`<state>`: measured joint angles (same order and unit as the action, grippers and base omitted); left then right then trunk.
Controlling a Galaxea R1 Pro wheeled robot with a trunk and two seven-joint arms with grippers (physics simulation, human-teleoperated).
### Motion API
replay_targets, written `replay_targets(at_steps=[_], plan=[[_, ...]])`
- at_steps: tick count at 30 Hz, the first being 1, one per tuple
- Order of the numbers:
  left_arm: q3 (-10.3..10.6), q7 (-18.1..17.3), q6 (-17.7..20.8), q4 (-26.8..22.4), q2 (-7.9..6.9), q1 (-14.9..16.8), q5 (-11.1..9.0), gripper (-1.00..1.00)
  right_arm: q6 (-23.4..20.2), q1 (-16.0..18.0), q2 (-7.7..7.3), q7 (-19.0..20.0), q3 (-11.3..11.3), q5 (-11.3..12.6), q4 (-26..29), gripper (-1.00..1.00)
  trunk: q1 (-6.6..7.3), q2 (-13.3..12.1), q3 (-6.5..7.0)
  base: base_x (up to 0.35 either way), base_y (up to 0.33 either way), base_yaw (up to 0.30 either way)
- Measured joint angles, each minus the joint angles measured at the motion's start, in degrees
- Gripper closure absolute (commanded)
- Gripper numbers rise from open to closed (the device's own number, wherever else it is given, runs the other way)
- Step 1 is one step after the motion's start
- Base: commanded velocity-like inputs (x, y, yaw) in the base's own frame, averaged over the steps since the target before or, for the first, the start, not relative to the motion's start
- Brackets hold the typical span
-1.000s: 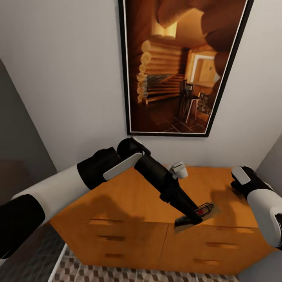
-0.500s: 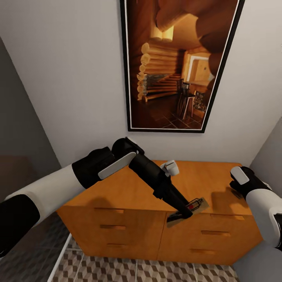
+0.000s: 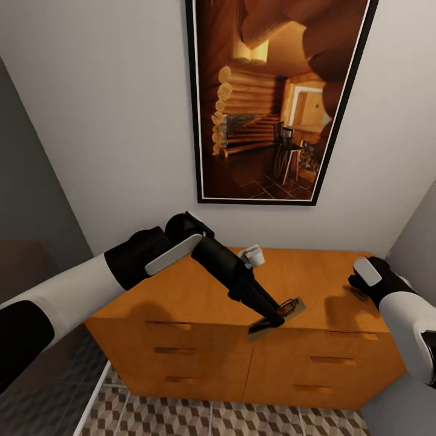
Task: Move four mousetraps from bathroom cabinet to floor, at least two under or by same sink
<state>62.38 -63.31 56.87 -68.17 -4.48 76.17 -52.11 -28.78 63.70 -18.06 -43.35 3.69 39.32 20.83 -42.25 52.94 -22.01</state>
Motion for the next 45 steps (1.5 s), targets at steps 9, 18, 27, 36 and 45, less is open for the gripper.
replay_targets(at_steps=[9,18,27,36,45], plan=[[0.0,0.0,0.0,0.4,-0.06,0.0,0.0,1.0,0.0,0.0,-0.03,1.3,-4.0,0.1,0.1,1.0,0.0,0.0,0.0,0.0,0.0,0.0],[0.0,0.1,-0.1,0.5,-0.06,0.0,0.1,1.0,-0.4,0.0,-0.14,1.2,-4.2,-0.1,0.1,1.0,-0.03,0.0,0.0,-0.137,0.0,0.0],[0.1,0.4,-0.1,1.7,-0.05,0.0,0.2,1.0,-0.3,0.0,-0.1,1.2,-4.2,0.0,0.1,1.0,-0.04,0.0,0.0,-0.331,0.0,0.0],[0.4,0.8,-1.0,4.7,-1.23,0.0,0.3,1.0,-0.3,-0.2,-0.2,1.3,-4.2,0.0,0.0,1.0,-0.04,0.0,0.0,-0.334,0.0,0.0],[8.2,3.0,-6.5,11.8,-3.17,0.0,0.5,1.0,-0.2,-1.5,-0.11,1.5,-5.2,-0.6,0.0,1.0,-0.04,0.0,0.0,-0.334,0.0,0.0]])
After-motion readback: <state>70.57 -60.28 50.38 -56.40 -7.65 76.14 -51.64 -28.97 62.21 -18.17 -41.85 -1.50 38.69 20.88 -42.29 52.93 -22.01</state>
